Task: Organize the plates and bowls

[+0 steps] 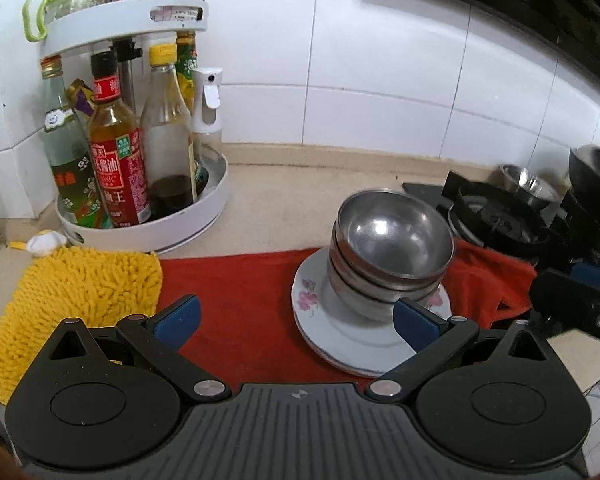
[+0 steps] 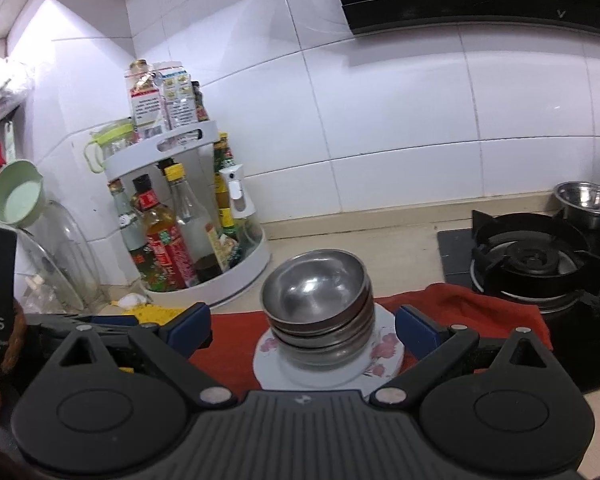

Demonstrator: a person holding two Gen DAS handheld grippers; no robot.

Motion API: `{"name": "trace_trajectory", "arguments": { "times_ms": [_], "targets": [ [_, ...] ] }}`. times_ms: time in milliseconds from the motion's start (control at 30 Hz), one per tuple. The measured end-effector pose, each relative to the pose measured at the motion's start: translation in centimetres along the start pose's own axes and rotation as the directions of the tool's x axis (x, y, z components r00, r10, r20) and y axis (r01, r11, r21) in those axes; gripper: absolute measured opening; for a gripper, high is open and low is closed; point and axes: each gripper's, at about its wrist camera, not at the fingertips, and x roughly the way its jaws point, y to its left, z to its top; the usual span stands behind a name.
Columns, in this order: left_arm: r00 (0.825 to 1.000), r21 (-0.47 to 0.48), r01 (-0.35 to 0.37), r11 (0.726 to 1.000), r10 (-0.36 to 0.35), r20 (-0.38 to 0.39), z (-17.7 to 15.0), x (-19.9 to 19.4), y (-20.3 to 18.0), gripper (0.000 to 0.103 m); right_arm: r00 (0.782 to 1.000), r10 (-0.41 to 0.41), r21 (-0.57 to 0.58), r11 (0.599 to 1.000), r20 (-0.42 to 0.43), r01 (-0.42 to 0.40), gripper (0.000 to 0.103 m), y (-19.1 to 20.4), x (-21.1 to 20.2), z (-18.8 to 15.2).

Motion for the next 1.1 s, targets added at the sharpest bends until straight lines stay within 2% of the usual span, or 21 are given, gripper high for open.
{"name": "trace_trajectory", "arguments": {
  "times_ms": [133, 267, 667, 967, 1100],
  "targets": [
    [0.999, 0.018, -0.042, 0.999, 0.042, 0.002, -1.0, 0.5, -0.3, 0.103, 0.998, -0.068, -0.013, 0.998, 0.0, 0.068, 0.095, 0.2, 0.1, -0.6],
    [0.999, -0.022, -0.02, 1.0, 0.02, -0.029, -1.8, 1.2, 0.0, 0.103, 0.992, -0.122, 0.001, 0.992, -0.022, 0.122, 0.095, -0.1, 0.5, -1.5],
    [0.998, -0.01, 0.008, 1.0, -0.009, -0.056, -2.8, 1.4, -1.0, 0.103, 0.961, -0.27, -0.033, 0.963, -0.065, 0.268, 0.095, -0.7, 2.6, -3.3],
    [0.998, -0.034, -0.051, 0.998, 0.052, 0.032, -3.3, 0.7, -1.4, 0.103, 0.961, -0.261, 0.0, 0.965, -0.088, 0.262, 0.096, -1.2, 3.0, -3.8],
    [0.999, -0.049, -0.039, 0.998, 0.038, -0.01, -3.2, 1.0, -1.0, 0.103, 0.962, -0.254, 0.012, 0.966, -0.098, 0.256, 0.096, -1.2, 3.1, -4.0]
  ]
}}
